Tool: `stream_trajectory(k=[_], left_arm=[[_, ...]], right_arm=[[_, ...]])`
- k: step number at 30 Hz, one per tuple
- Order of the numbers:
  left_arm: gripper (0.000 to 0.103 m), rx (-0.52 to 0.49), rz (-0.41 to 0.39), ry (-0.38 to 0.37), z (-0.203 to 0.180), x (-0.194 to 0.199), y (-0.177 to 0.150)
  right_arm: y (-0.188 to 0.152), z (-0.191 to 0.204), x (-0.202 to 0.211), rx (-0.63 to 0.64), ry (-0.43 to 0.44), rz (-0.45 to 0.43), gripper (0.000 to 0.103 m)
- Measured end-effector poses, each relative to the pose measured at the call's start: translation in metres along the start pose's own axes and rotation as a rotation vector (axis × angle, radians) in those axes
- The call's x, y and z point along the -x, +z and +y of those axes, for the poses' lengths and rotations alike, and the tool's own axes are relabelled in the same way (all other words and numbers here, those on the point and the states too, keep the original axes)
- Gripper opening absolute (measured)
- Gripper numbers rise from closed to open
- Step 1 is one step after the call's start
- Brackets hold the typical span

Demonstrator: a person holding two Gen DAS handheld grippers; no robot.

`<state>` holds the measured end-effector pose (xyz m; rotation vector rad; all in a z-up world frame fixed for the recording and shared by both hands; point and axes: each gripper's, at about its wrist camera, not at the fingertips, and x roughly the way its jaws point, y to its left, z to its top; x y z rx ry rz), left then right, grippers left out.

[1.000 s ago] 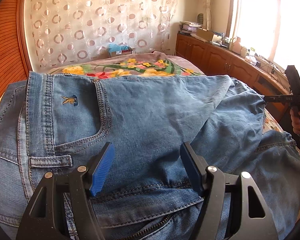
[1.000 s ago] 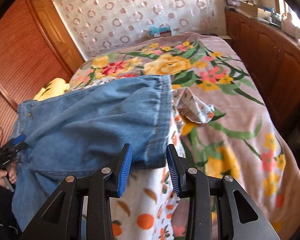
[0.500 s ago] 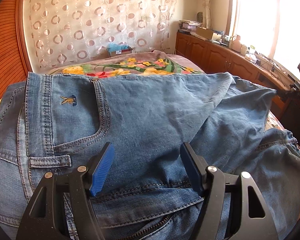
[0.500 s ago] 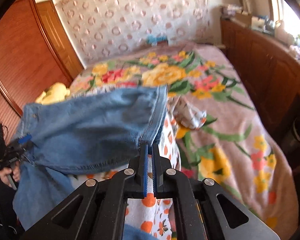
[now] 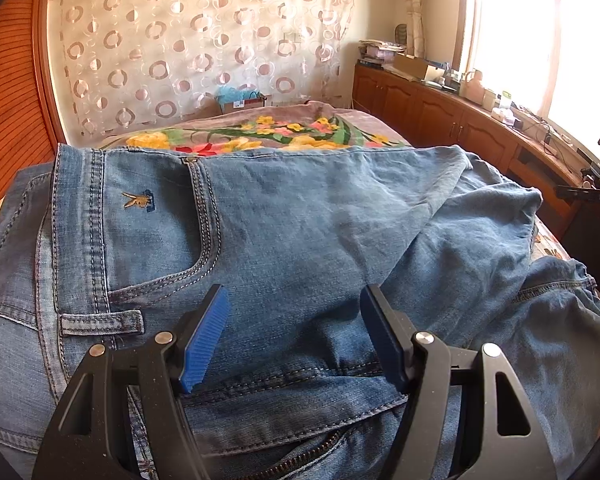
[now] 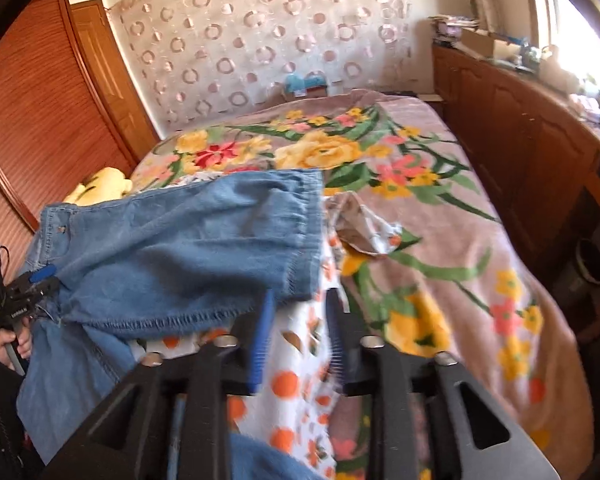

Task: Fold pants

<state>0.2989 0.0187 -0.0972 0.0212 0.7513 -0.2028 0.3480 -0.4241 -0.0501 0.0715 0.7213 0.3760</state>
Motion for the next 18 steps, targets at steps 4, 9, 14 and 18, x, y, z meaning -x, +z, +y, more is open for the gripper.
stream_trajectory(k=[4,9,14,18], left_arm=[[0.069,0.0,0.004,0.002,0.0,-0.001,0.0],[0.069,-0.002,0.006,0.002,-0.001,-0.001,0.0],[0.069,-0.001,0.004,0.002,-0.001,-0.001,-0.001],[0.069,0.002,0.001,0.001,0.0,0.0,-0.001]], right_arm=[[0.006,-0.014,-0.028,-0.001,0.021,0.005,0.048],[0.008,-0.027,-0.05,-0.042,0.078,0.061,0.048],[0.012,-0.027,-0.029,-0.037,0.102,0.032,0.018],[0.016,-0.016,0.023,-0.034,0.085,-0.041,0.017]])
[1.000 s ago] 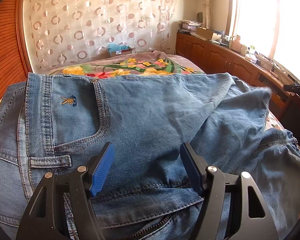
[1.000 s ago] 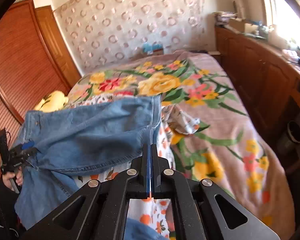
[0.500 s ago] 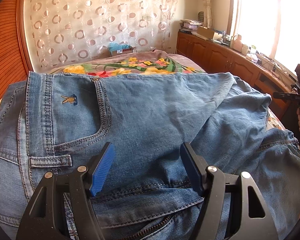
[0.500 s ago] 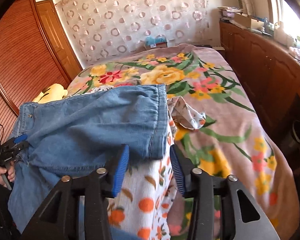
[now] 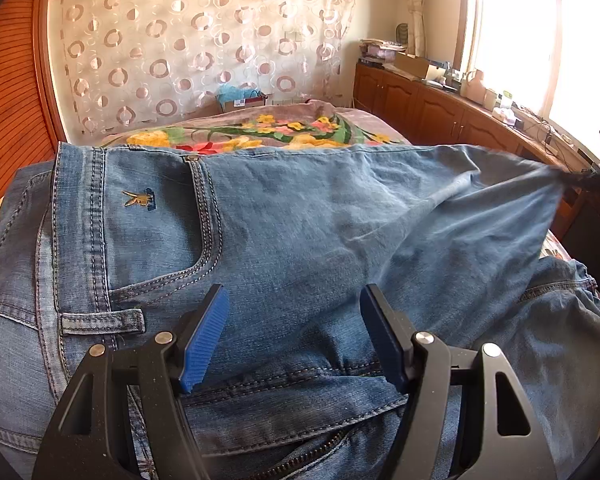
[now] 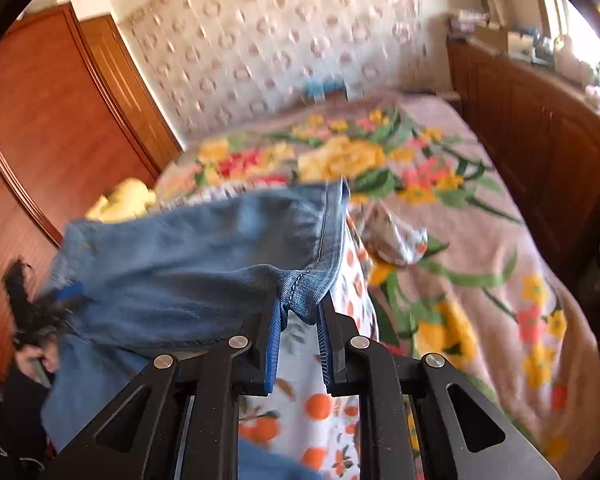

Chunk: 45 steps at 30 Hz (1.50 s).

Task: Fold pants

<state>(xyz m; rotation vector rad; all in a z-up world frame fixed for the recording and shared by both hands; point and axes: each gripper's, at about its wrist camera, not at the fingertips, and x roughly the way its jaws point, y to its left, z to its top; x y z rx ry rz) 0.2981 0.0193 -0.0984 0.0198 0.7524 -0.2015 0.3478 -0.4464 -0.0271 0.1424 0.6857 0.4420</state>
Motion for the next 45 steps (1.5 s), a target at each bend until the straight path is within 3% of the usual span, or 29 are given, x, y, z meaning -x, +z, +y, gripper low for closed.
stream_trajectory(k=[2,5,8,14,20,23,28,34,39,45], left_arm=[[0.069,0.0,-0.001,0.0,0.001,0.0,0.0],[0.069,0.0,-0.003,-0.002,0.002,0.001,-0.001],[0.069,0.006,-0.008,-0.001,0.004,0.004,-0.002],[0.069,-0.041,-0.026,0.028,-0.001,0.017,0.0],[0.069,-0.033,-0.084,0.027,0.003,0.058,-0.001],[0.069,-0.054,-0.107,0.072,0.011,0.072,-0.001],[0.069,-0.043,-0.078,0.094,0.043,0.069,0.006],[0.069,0.004,-0.054,0.177,0.089,0.053,0.022],[0.055,0.013,-0.026,0.221,0.117,0.035,0.045],[0.032,-0.027,0.029,0.202,0.125,0.008,0.064]], right_arm=[[-0.004,0.004,0.011,0.007,-0.036,0.011,0.018],[-0.022,0.0,-0.006,0.019,-0.104,0.117,0.02],[-0.039,-0.005,-0.012,0.003,-0.124,0.153,0.021],[-0.056,-0.002,0.007,-0.017,-0.156,0.126,0.023],[-0.07,0.022,0.035,-0.005,-0.157,0.071,0.03],[-0.08,0.034,0.041,0.011,-0.151,0.063,0.034],[-0.098,0.06,0.036,0.05,-0.107,0.045,0.041],[-0.106,0.084,0.003,0.101,-0.084,0.063,0.051],[-0.112,0.087,-0.025,0.139,-0.097,0.092,0.051],[-0.115,0.085,-0.034,0.149,-0.104,0.101,0.051]])
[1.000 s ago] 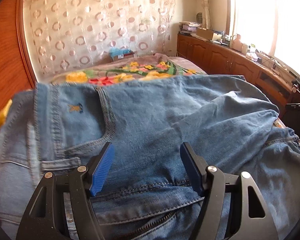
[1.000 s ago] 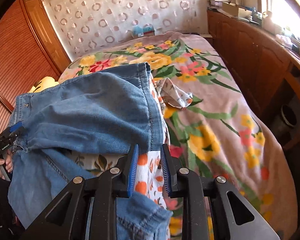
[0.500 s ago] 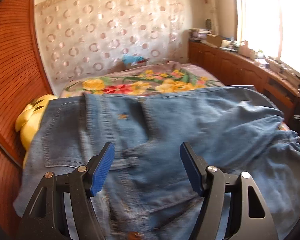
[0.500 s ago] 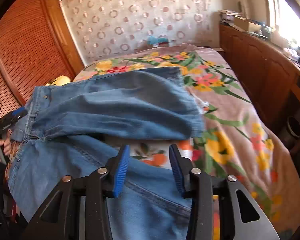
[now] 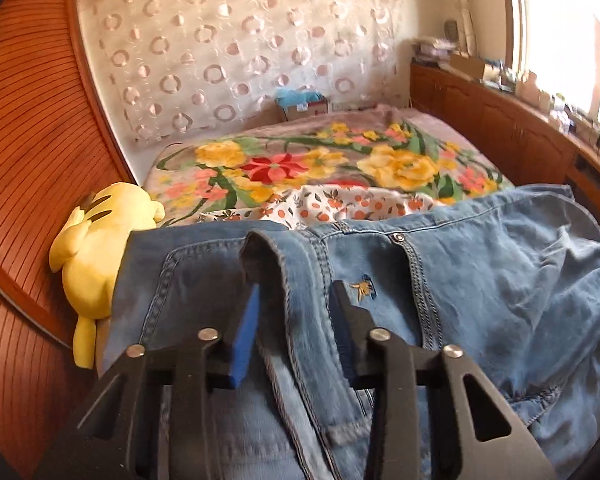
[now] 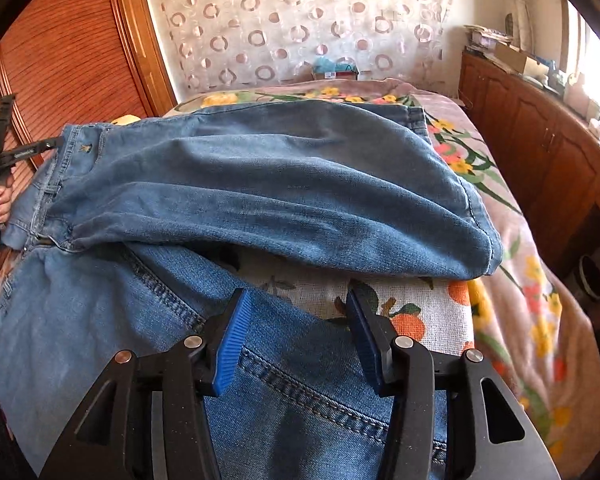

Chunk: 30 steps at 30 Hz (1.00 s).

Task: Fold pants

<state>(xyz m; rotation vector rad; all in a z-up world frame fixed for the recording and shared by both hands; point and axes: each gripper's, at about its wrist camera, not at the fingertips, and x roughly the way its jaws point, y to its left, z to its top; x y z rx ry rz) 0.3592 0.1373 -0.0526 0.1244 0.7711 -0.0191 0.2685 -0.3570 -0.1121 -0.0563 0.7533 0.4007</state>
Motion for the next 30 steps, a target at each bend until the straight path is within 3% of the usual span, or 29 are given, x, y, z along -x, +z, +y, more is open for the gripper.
stream_trajectory(k=[3,4,6,10,15,18,20,25,30], left_arm=[[0.028,-0.009,0.017,0.008,-0.002,-0.011,0.007],[0.014,-0.012,0.012,0.006,-0.004,-0.012,0.009],[0.004,-0.011,-0.006,0.005,-0.005,-0.009,0.012],[0.003,0.066,-0.084,0.04,0.014,0.005,0.027],[0.004,0.076,-0.008,0.057,0.021,-0.015,0.03],[0.012,0.064,0.006,0.063,0.015,-0.01,0.021],[0.019,0.077,0.002,0.024,0.014,0.001,0.014],[0.053,0.052,-0.046,-0.041,-0.001,0.048,-0.013],[0.053,0.023,-0.057,-0.091,-0.02,0.097,-0.058]], right_arm=[[-0.001,-0.005,0.0,-0.018,0.018,-0.006,0.051],[-0.002,-0.005,0.001,-0.015,0.014,-0.005,0.052],[-0.001,-0.001,0.0,-0.004,0.001,-0.003,0.052],[-0.001,0.005,0.001,0.003,-0.005,-0.002,0.052],[-0.001,0.007,0.001,0.003,-0.004,-0.003,0.052],[-0.001,0.007,0.001,0.006,-0.007,-0.003,0.052],[0.001,0.007,0.0,0.006,-0.007,-0.003,0.052],[0.0,0.005,0.005,-0.007,-0.011,-0.015,0.052],[-0.006,0.008,0.044,-0.011,-0.031,-0.11,0.052]])
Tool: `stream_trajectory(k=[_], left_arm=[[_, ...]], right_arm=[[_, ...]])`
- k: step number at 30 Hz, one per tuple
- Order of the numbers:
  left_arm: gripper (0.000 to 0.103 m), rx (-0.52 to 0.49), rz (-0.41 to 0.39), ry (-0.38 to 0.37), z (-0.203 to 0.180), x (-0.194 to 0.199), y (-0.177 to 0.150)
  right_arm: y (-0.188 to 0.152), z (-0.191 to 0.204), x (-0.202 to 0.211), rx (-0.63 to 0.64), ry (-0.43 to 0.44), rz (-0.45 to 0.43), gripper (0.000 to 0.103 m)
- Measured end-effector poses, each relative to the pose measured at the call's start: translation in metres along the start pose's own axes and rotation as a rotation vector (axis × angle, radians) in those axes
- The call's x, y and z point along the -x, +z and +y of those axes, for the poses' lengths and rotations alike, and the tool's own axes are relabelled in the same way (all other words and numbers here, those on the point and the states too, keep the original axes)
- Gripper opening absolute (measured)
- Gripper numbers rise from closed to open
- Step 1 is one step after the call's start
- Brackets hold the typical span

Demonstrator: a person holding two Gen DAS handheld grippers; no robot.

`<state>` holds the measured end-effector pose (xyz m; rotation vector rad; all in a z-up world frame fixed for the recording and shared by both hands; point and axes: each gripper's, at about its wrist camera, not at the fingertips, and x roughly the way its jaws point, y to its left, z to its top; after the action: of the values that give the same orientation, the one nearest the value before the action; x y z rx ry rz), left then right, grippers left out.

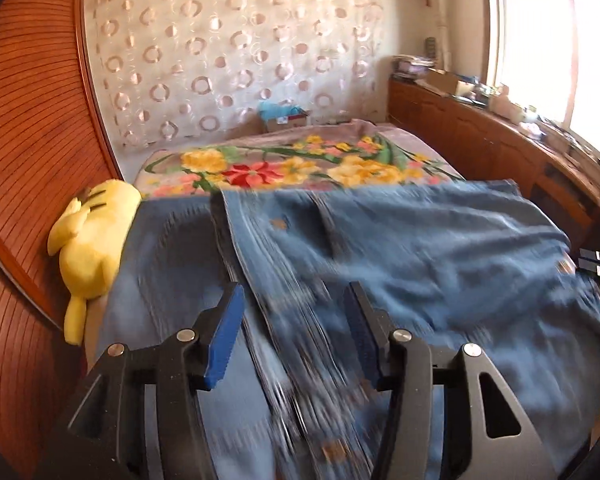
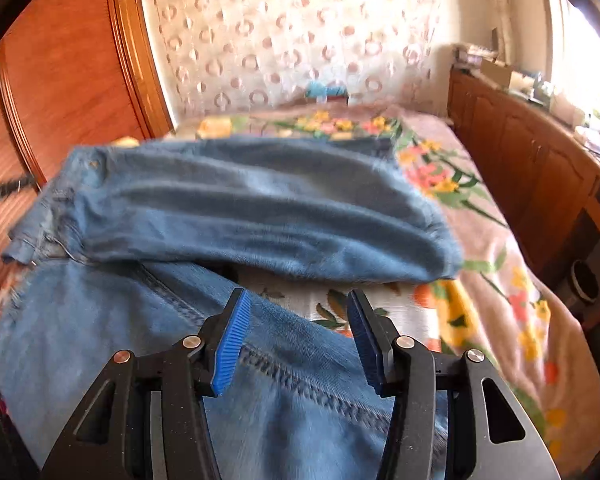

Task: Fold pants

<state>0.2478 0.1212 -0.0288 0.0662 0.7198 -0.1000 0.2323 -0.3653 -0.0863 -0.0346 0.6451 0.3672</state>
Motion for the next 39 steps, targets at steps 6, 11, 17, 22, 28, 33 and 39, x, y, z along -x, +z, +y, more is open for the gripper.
stream_trajectory(k=[6,11,17,22,28,33,39], left_arm=[[0.053,0.006,0.045,-0.03,-0.018,0.037,-0.064],[0.053,-0.001,0.058,-0.021,-0.032,0.064,-0.111],[0.053,0.045,0.07,-0.016,-0.036,0.094,-0.151],[0.053,0.09,0.071,-0.02,-0.036,0.109,-0.177],[0.053,0.122,0.098,-0.049,-0.037,0.115,-0.204],[0.053,0.135,0.107,-0.074,-0.036,0.116,-0.219],[0.046,0.124,0.106,-0.095,-0.039,0.119,-0.223]], right_arm=[[-0.026,-0.003,0.052,-0.026,-0.036,-0.058,0.066],[-0.066,-0.004,0.082,-0.066,-0.084,-0.048,0.067],[-0.102,0.007,0.116,-0.049,-0.115,-0.017,0.067],[-0.12,0.017,0.138,0.005,-0.115,-0.017,0.067],[-0.127,-0.001,0.146,-0.021,-0.089,0.059,0.067],[-0.124,-0.01,0.155,-0.039,-0.094,0.056,0.067],[-0.129,-0.008,0.159,-0.029,-0.105,0.07,0.067]])
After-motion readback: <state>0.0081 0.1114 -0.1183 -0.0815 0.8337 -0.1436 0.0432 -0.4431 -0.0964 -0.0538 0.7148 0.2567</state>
